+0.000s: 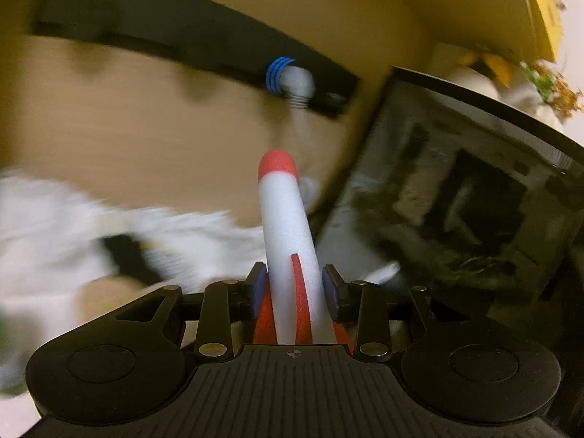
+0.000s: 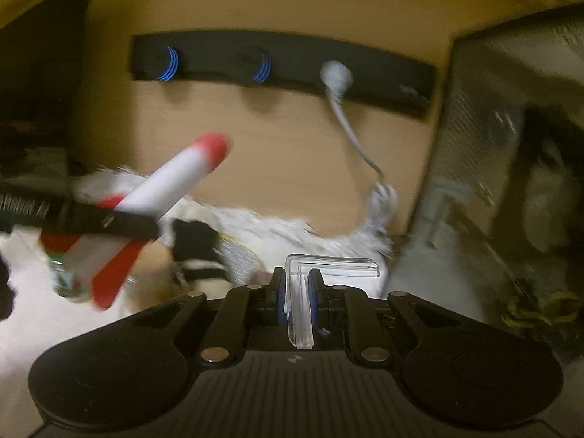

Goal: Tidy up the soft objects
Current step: 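Carry the rocket and L-shaped piece to the pink box and release both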

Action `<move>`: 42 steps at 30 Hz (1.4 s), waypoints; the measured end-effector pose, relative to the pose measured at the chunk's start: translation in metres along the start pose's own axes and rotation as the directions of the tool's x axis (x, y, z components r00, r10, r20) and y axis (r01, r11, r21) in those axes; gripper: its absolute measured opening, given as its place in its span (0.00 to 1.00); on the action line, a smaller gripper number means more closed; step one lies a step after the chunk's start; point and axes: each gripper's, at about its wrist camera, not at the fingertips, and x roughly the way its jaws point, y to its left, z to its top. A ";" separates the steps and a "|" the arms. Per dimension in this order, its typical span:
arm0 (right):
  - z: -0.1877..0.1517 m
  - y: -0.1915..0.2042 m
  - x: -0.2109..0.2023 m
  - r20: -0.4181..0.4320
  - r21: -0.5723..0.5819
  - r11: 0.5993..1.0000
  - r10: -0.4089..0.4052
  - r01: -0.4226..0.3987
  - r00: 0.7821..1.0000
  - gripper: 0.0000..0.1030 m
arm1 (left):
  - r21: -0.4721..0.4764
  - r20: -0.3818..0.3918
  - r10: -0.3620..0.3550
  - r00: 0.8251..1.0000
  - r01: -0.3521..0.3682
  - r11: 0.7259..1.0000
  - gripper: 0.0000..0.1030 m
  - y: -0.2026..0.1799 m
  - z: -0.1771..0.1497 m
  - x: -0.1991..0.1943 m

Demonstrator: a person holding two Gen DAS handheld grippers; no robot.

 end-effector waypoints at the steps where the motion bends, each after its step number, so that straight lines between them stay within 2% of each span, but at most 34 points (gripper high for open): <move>1: -0.006 -0.008 0.006 -0.017 0.014 1.000 -0.007 0.007 1.000 0.13 | -0.020 -0.007 -0.031 0.999 0.031 0.999 0.37 -0.003 0.001 0.017; 3: -0.019 -0.021 0.019 -0.052 0.027 0.999 -0.027 0.029 0.998 0.13 | -0.088 -0.075 -0.080 0.994 0.073 0.993 0.38 -0.004 -0.004 0.062; 4: -0.026 -0.026 0.023 -0.068 0.026 0.999 -0.036 0.038 0.997 0.13 | -0.103 -0.128 -0.072 0.989 0.059 0.993 0.38 -0.002 -0.009 0.081; 5: -0.032 -0.030 0.030 -0.085 0.026 0.999 -0.041 0.044 0.995 0.13 | -0.112 -0.199 -0.026 0.980 0.003 0.994 0.38 0.001 -0.018 0.105; 7: -0.041 -0.036 0.046 -0.123 0.036 0.998 -0.043 0.048 0.992 0.13 | -0.100 -0.281 0.075 0.957 -0.107 0.989 0.36 0.005 -0.036 0.130; 9: -0.049 -0.042 0.059 -0.151 0.043 0.998 -0.041 0.048 0.988 0.13 | -0.106 -0.336 0.125 0.934 -0.170 0.980 0.36 0.011 -0.052 0.141; 13: -0.064 -0.046 0.083 -0.206 0.068 0.998 0.004 0.010 0.979 0.13 | -0.080 -0.373 0.156 0.914 -0.200 0.977 0.37 0.012 -0.059 0.139; 14: -0.068 -0.047 0.089 -0.223 0.074 0.997 0.013 0.004 0.975 0.13 | -0.081 -0.373 0.158 0.914 -0.201 0.976 0.37 0.011 -0.058 0.135; 18: -0.082 -0.043 0.100 -0.282 0.097 0.995 0.063 -0.037 0.957 0.13 | -0.136 -0.312 0.144 0.939 -0.195 0.971 0.36 0.015 -0.051 0.100; 20: -0.083 -0.043 0.100 -0.295 0.118 0.991 0.089 -0.056 0.951 0.18 | -0.145 -0.282 0.161 0.946 -0.208 0.967 0.36 0.016 -0.048 0.080; 24: -0.073 -0.035 0.081 -0.246 0.109 0.992 0.088 -0.063 0.965 0.63 | -0.202 -0.210 0.197 0.958 -0.239 0.950 0.36 0.027 -0.050 0.030; 28: -0.055 -0.027 0.064 -0.201 0.058 0.997 0.052 -0.041 0.978 0.64 | -0.261 -0.215 0.165 0.963 -0.219 0.940 0.36 0.043 -0.057 0.001; 31: -0.038 -0.029 0.057 -0.179 0.108 0.993 0.064 -0.045 0.982 0.64 | -0.283 -0.255 0.134 0.958 -0.206 0.937 0.36 0.048 -0.063 0.004; 34: -0.026 -0.030 0.049 -0.163 0.165 0.986 0.047 -0.019 0.986 0.64 | -0.299 -0.250 0.124 0.960 -0.198 0.934 0.36 0.048 -0.068 -0.001; 36: -0.021 -0.028 0.044 -0.154 0.179 0.984 0.030 -0.002 0.988 0.64 | -0.296 -0.271 0.113 0.956 -0.194 0.935 0.33 0.047 -0.071 0.001; 38: -0.017 -0.026 0.035 -0.138 0.168 0.985 -0.010 0.033 0.990 0.64 | -0.290 -0.291 0.061 0.955 -0.149 0.945 0.23 0.043 -0.075 0.004; 42: -0.020 -0.027 0.017 -0.135 0.166 0.985 -0.034 0.056 0.990 0.65 | -0.264 -0.313 0.025 0.949 -0.112 0.958 0.20 0.026 -0.076 0.027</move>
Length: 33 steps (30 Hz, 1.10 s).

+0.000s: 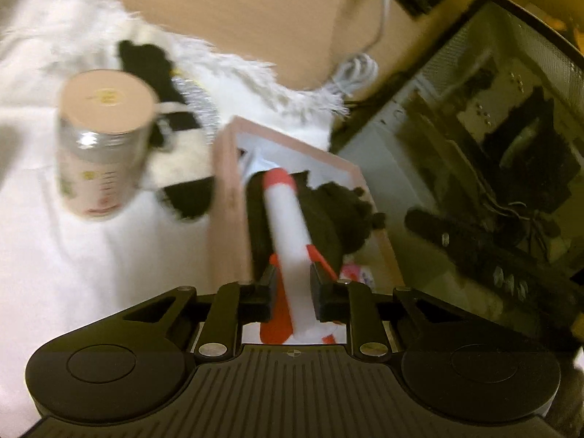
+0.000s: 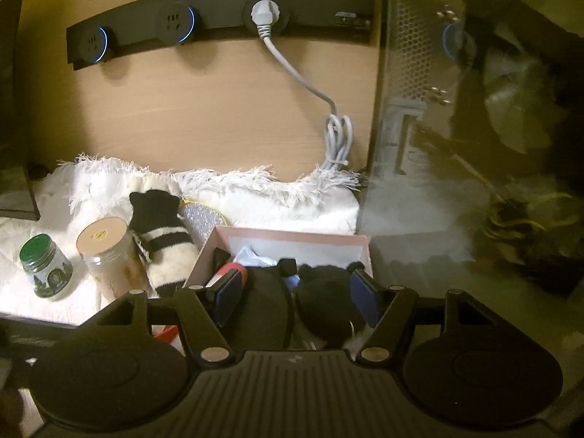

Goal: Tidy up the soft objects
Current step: 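Carry the rocket and L-shaped piece to the pink box and release both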

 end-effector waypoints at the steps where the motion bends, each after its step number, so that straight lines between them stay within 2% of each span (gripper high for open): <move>1: -0.004 -0.002 -0.004 -0.004 -0.006 1.000 -0.007 0.007 1.000 0.65 | 0.012 -0.006 0.002 1.000 -0.002 1.000 0.20 -0.005 0.002 0.007; 6: -0.024 -0.014 -0.016 -0.022 -0.020 0.999 -0.040 0.040 0.999 0.63 | 0.083 0.011 0.023 1.000 -0.024 0.996 0.20 -0.025 0.016 0.038; 9: -0.034 -0.017 -0.021 -0.033 -0.028 1.000 -0.003 0.002 0.999 0.63 | 0.138 0.025 0.079 0.997 -0.082 0.987 0.20 -0.036 0.023 0.056; 11: -0.038 -0.017 -0.020 -0.039 -0.037 0.999 0.022 -0.024 0.999 0.63 | 0.147 0.023 0.090 0.996 -0.092 0.985 0.20 -0.039 0.027 0.065; 13: -0.037 -0.021 -0.013 -0.065 0.015 0.994 0.112 -0.111 0.992 0.63 | 0.149 0.023 0.107 0.994 -0.109 0.983 0.20 -0.039 0.032 0.071; 15: -0.034 -0.025 -0.001 -0.088 0.101 0.973 0.217 -0.208 0.972 0.63 | 0.136 0.021 0.125 0.992 -0.127 0.983 0.20 -0.035 0.037 0.076; 16: -0.033 -0.026 0.005 -0.088 0.137 0.954 0.281 -0.268 0.956 0.63 | 0.124 0.016 0.123 0.992 -0.124 0.985 0.20 -0.032 0.040 0.078; 18: -0.033 -0.018 0.014 -0.092 0.120 0.928 0.365 -0.354 0.926 0.63 | 0.084 0.010 0.110 0.994 -0.111 0.990 0.20 -0.026 0.046 0.076; 19: -0.033 -0.010 0.019 -0.100 0.078 0.926 0.375 -0.369 0.921 0.60 | 0.062 0.019 0.111 0.994 -0.112 0.992 0.19 -0.023 0.048 0.073; 21: -0.036 0.003 0.030 -0.110 -0.013 0.935 0.351 -0.354 0.930 0.56 | 0.036 0.056 0.119 0.991 -0.121 0.992 0.19 -0.021 0.049 0.060; 23: -0.035 0.003 0.039 -0.074 -0.044 0.933 0.354 -0.357 0.932 0.56 | 0.021 0.091 0.135 0.987 -0.137 0.990 0.19 -0.019 0.049 0.042; 26: -0.027 0.002 0.059 -0.052 -0.077 0.964 0.250 -0.254 0.967 0.52 | -0.007 0.118 0.161 0.980 -0.161 0.987 0.19 -0.014 0.042 0.016; 27: -0.026 0.000 0.067 -0.059 -0.073 0.969 0.231 -0.235 0.971 0.51 | -0.016 0.122 0.169 0.978 -0.169 0.986 0.19 -0.013 0.038 0.009; 31: -0.023 -0.012 0.085 -0.086 -0.038 0.974 0.218 -0.222 0.972 0.51 | -0.057 0.114 0.220 0.969 -0.215 0.975 0.19 -0.001 0.021 -0.012; 33: -0.021 -0.023 0.078 -0.079 0.030 0.964 0.266 -0.264 0.961 0.51 | -0.091 0.092 0.222 0.971 -0.214 0.973 0.19 0.007 0.012 -0.018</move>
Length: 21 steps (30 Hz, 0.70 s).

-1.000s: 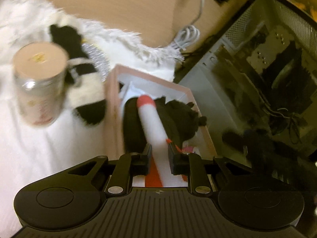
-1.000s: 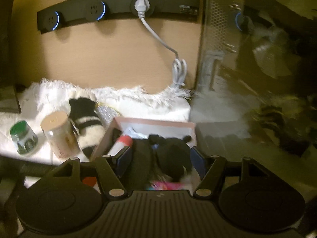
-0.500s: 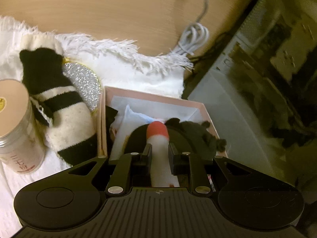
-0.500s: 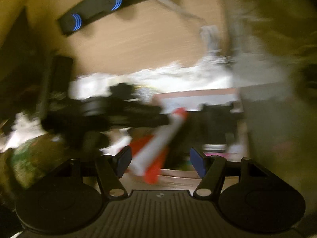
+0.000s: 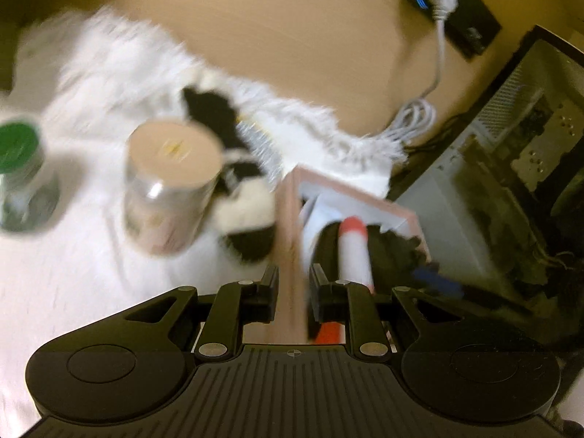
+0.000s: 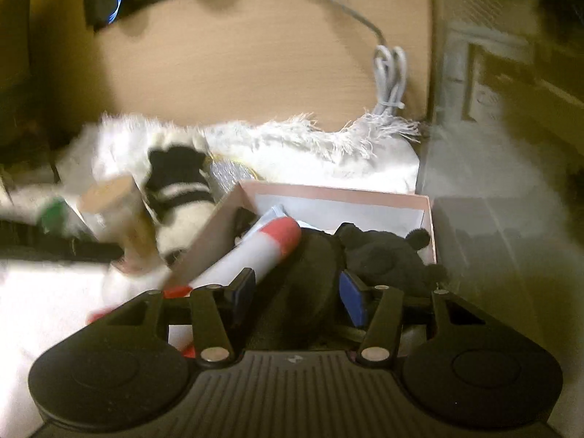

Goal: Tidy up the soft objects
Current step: 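Carry the rocket and L-shaped piece to the pink box and release both, then grasp the black-and-white sock plush with the right gripper and lift it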

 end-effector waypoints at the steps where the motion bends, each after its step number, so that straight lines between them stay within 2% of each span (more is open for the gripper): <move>1: 0.001 -0.005 -0.009 0.012 0.029 0.999 0.038 -0.038 0.999 0.51 | -0.010 -0.008 -0.010 1.000 0.010 1.000 0.19 0.005 -0.003 -0.003; 3: -0.002 -0.002 -0.036 0.049 0.030 0.994 0.105 -0.106 0.993 0.52 | -0.020 -0.008 -0.020 1.000 0.020 1.000 0.19 0.013 -0.008 -0.008; 5: -0.006 0.013 -0.062 0.067 -0.036 0.989 0.146 -0.144 0.987 0.53 | -0.021 -0.008 0.005 1.000 -0.005 1.000 0.19 0.019 -0.010 -0.010; 7: -0.013 0.035 -0.076 0.040 -0.107 0.983 0.157 -0.152 0.987 0.53 | -0.037 -0.025 0.024 0.999 -0.025 0.999 0.19 0.024 -0.011 -0.009; 9: -0.022 0.053 -0.071 0.002 -0.163 0.972 0.172 -0.169 0.985 0.53 | -0.034 -0.033 0.003 0.999 -0.004 0.999 0.19 0.026 -0.013 -0.010; 10: -0.026 0.061 -0.061 -0.026 -0.197 0.969 0.148 -0.151 0.989 0.44 | -0.032 -0.036 -0.002 0.999 0.001 1.000 0.19 0.026 -0.014 -0.011; 12: -0.030 0.071 -0.040 -0.050 -0.260 0.964 0.038 -0.050 0.998 0.31 | -0.031 -0.046 -0.008 0.999 0.007 1.000 0.19 0.029 -0.017 -0.013; 14: -0.028 0.064 -0.021 -0.044 -0.260 0.965 -0.051 0.038 0.998 0.31 | -0.024 -0.051 -0.008 0.999 0.007 1.000 0.19 0.032 -0.020 -0.018; 16: -0.024 0.051 -0.006 -0.054 -0.243 0.966 -0.105 0.089 0.993 0.32 | -0.016 -0.056 0.002 0.998 -0.003 1.000 0.19 0.037 -0.024 -0.022; 18: -0.025 0.039 0.000 -0.098 -0.206 0.977 -0.072 0.051 0.993 0.32 | -0.032 -0.069 0.021 0.997 -0.024 0.999 0.19 0.047 -0.027 -0.024; 21: -0.029 0.038 -0.009 -0.084 -0.231 0.970 -0.096 0.075 0.992 0.37 | -0.036 -0.084 0.035 0.996 -0.039 0.999 0.19 0.058 -0.029 -0.026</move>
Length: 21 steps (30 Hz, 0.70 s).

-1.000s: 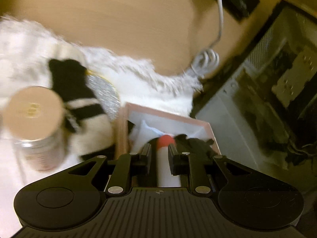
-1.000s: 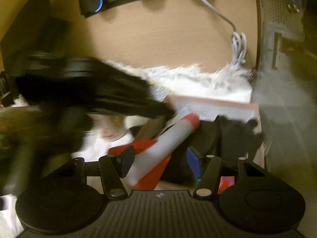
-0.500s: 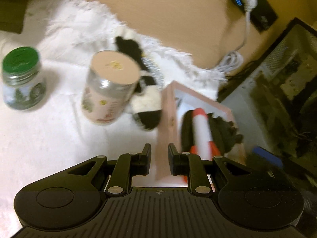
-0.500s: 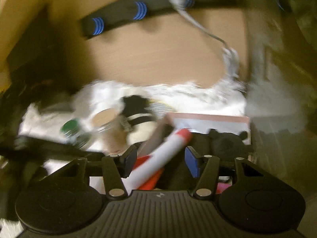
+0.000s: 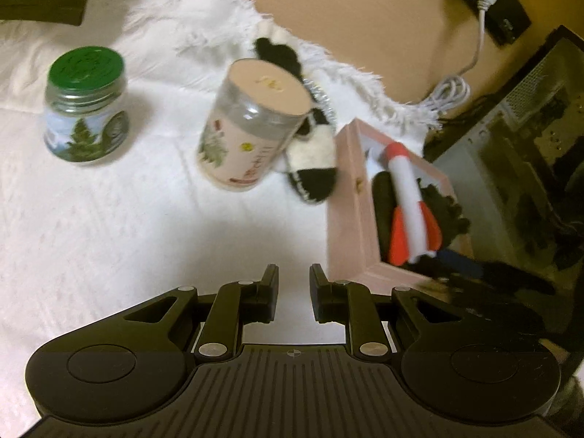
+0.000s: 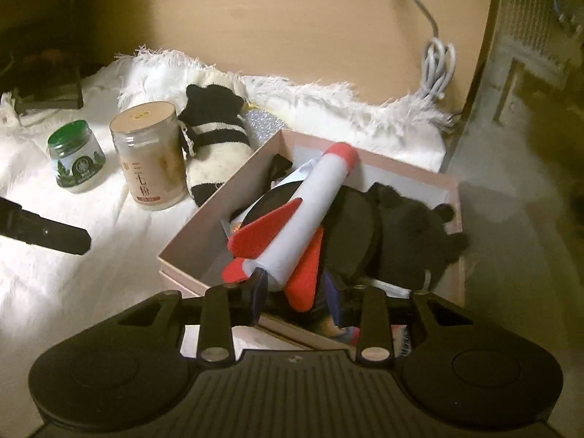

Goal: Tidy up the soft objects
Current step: 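Grasp the black-and-white sock plush with the right gripper and lift it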

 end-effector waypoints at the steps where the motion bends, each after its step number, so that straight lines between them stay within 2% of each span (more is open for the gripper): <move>1: 0.000 0.000 -0.005 0.001 -0.006 1.000 -0.004 0.004 1.000 0.46 | 0.005 0.004 0.002 1.000 -0.002 1.000 0.19 0.003 0.000 -0.002; 2: 0.001 -0.002 -0.014 0.004 -0.005 1.000 -0.002 0.002 1.000 0.53 | 0.011 0.012 0.005 1.000 -0.005 1.000 0.19 0.005 0.001 -0.006; 3: 0.002 -0.004 -0.024 0.013 0.005 1.000 0.010 -0.010 1.000 0.65 | 0.020 0.027 0.007 1.000 -0.007 1.000 0.19 0.008 0.002 -0.010; 6: 0.018 -0.009 -0.052 0.074 0.061 0.994 0.083 -0.088 0.994 0.70 | 0.049 0.074 0.025 0.997 -0.029 0.998 0.19 0.016 0.003 -0.019; 8: 0.040 -0.007 -0.057 0.105 0.095 0.988 0.112 -0.123 0.988 0.73 | 0.056 0.099 0.035 0.994 -0.041 0.998 0.19 0.023 0.003 -0.023; 10: 0.071 -0.002 -0.050 0.123 0.153 0.975 0.143 -0.162 0.982 0.82 | 0.055 0.110 0.025 0.994 -0.031 0.998 0.19 0.030 0.002 -0.026; 12: 0.110 0.006 -0.024 0.096 0.221 0.953 0.191 -0.208 0.977 0.87 | 0.060 0.118 0.003 0.993 -0.010 0.998 0.19 0.035 0.001 -0.028; 14: 0.147 0.020 0.013 0.058 0.231 0.938 0.251 -0.258 0.966 0.87 | 0.072 0.128 -0.018 0.992 0.009 0.997 0.19 0.038 0.000 -0.033; 16: 0.184 0.041 0.063 -0.036 0.236 0.929 0.301 -0.284 0.953 0.87 | 0.098 0.142 -0.034 0.989 0.020 0.995 0.19 0.039 0.000 -0.040; 18: 0.208 0.061 0.109 -0.117 0.221 0.943 0.278 -0.248 0.954 0.87 | 0.128 0.173 -0.041 0.984 0.019 0.992 0.19 0.041 -0.001 -0.051; 21: 0.224 0.082 0.167 -0.233 0.198 0.966 0.209 -0.165 0.950 0.87 | 0.140 0.222 -0.047 0.974 0.016 0.990 0.19 0.049 -0.003 -0.068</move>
